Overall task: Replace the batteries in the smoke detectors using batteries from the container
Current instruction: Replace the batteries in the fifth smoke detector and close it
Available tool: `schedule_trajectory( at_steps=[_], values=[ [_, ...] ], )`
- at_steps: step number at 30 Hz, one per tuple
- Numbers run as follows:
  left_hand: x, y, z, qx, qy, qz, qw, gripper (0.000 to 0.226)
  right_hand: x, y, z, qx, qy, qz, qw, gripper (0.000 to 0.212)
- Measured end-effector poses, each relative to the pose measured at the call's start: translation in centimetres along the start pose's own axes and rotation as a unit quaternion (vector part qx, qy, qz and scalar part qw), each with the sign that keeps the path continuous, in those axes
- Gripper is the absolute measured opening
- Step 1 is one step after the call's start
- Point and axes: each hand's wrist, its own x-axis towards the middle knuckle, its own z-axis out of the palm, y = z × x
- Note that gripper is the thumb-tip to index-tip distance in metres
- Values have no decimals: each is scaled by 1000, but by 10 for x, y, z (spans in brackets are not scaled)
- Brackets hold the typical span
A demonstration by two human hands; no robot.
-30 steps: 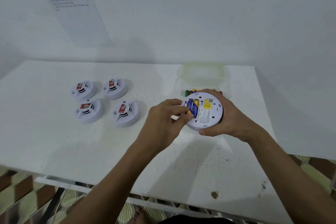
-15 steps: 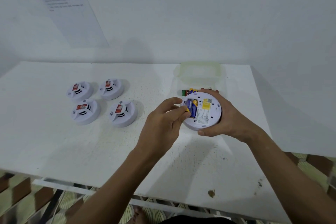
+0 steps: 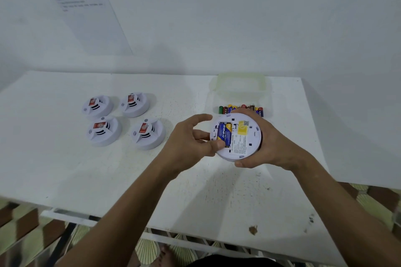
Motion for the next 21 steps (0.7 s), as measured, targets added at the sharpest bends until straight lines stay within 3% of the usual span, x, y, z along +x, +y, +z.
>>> schedule_trajectory(
  at_steps=[5, 10, 12, 15, 21],
  values=[
    [3, -7, -6, -59, -5, -14, 998, 58, 3, 1, 5, -10, -7, 7, 1000, 93],
    [9, -18, -8, -53, 37, 18, 998, 45, 8, 0, 3, 1, -1, 3, 1000, 100],
    [15, -32, -13, -2, 97, 33, 995, 46, 9, 1, 0, -4, -6, 3, 1000, 102],
    [23, -61, -23, 159, 169, 44, 972, 51, 7, 2, -3, -3, -9, 7, 1000, 103],
    [26, -96, -30, 319, 126, 10, 939, 71, 3, 2, -5, 6, -10, 15, 1000, 100]
  ],
)
